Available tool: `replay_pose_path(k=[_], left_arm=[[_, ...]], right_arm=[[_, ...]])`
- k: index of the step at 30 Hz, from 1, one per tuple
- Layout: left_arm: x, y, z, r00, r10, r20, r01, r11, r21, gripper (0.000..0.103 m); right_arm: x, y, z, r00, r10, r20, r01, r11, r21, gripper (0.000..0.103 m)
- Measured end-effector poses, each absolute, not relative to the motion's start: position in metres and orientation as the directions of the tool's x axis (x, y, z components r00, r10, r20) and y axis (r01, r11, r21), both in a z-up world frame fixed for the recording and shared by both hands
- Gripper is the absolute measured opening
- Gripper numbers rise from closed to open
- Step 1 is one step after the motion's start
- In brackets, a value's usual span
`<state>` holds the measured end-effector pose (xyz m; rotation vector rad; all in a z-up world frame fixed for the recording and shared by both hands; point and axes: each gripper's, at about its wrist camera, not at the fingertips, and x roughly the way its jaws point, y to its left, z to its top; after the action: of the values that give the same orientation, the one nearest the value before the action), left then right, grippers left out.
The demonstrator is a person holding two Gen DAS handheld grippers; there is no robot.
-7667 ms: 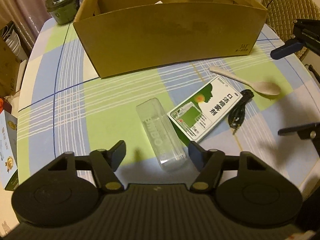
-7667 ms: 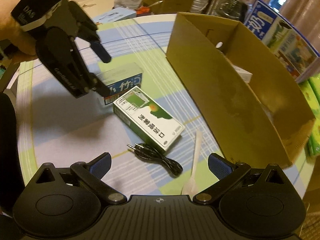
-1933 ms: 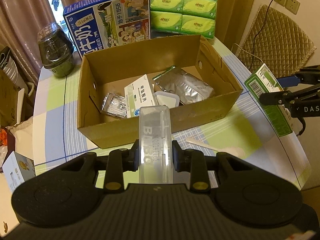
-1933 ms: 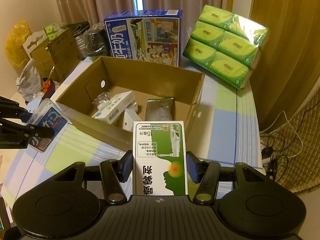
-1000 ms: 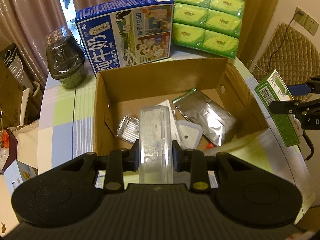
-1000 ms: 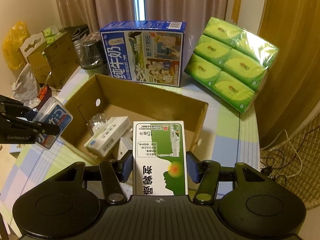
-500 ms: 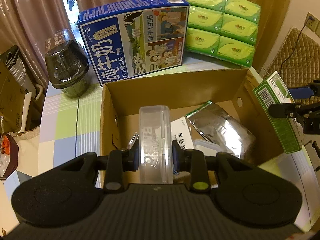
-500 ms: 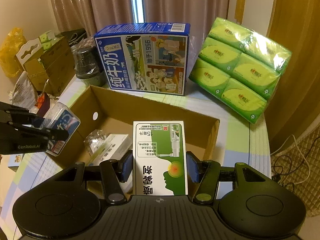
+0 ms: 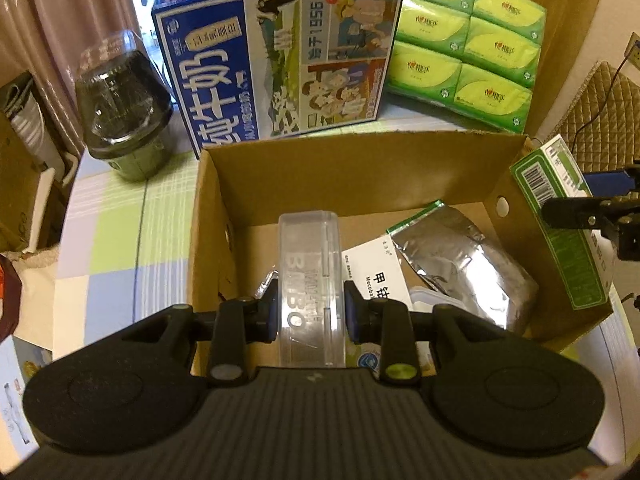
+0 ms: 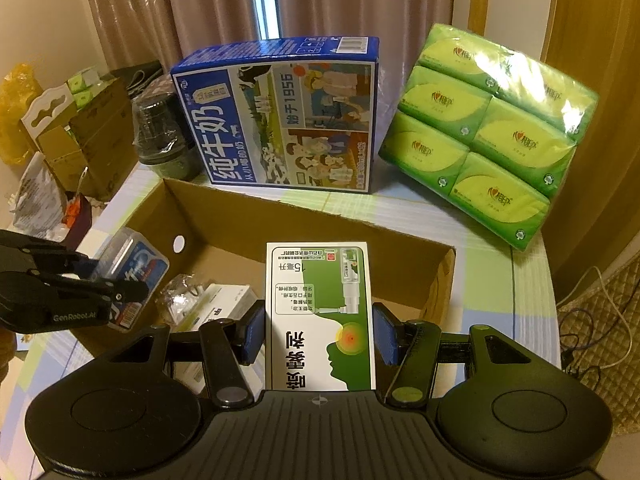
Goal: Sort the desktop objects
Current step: 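Lower the clear case and green-white box into the box and open both tools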
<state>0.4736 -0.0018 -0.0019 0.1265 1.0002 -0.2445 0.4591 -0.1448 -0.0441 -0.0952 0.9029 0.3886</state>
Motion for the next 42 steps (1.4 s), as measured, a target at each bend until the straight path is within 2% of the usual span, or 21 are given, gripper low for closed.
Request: replay_pose_path(k=[1, 2, 3, 18, 22, 25, 26, 34, 42], left_arm=[[0.475, -0.002, -0.004, 0.515, -0.141, -0.846, 0.255, 0.967, -0.006, 0.033], [0.476, -0.001, -0.005, 0.519, -0.132, -0.845, 0.246, 0.969, 0.0, 0.049], [0.476, 0.0, -0.005, 0.529, -0.127, -0.839, 0.238, 0.971, 0.003, 0.051], [0.467, 0.008, 0.005, 0.57, -0.12, -0.813, 0.234, 0.972, 0.02, 0.051], [0.464, 0.007, 0.008, 0.58, -0.121, -0.805, 0.237, 0.971, 0.025, 0.057], [0.46, 0.006, 0.01, 0.583, -0.124, -0.803, 0.244, 0.969, 0.028, 0.06], [0.459, 0.006, 0.01, 0.584, -0.125, -0.802, 0.247, 0.969, 0.028, 0.06], [0.441, 0.007, 0.016, 0.592, -0.13, -0.796, 0.243, 0.97, 0.022, 0.065], [0.403, 0.002, 0.032, 0.605, -0.137, -0.785, 0.263, 0.964, 0.035, 0.071]], right_arm=[[0.46, -0.145, -0.045, 0.555, 0.29, -0.78, -0.366, 0.927, 0.083, 0.052], [0.461, -0.145, -0.045, 0.555, 0.29, -0.78, -0.365, 0.927, 0.086, 0.052], [0.462, -0.145, -0.046, 0.554, 0.291, -0.78, -0.363, 0.928, 0.088, 0.052], [0.465, -0.144, -0.05, 0.552, 0.299, -0.778, -0.347, 0.931, 0.111, 0.052], [0.467, -0.143, -0.048, 0.555, 0.341, -0.759, -0.346, 0.924, 0.162, 0.053], [0.466, -0.147, -0.043, 0.564, 0.373, -0.737, -0.337, 0.918, 0.208, 0.067], [0.464, -0.147, -0.041, 0.578, 0.368, -0.728, -0.334, 0.921, 0.201, 0.069], [0.45, -0.162, -0.033, 0.596, 0.35, -0.723, -0.313, 0.93, 0.191, 0.072], [0.408, -0.179, -0.028, 0.589, 0.338, -0.734, -0.319, 0.932, 0.173, 0.082]])
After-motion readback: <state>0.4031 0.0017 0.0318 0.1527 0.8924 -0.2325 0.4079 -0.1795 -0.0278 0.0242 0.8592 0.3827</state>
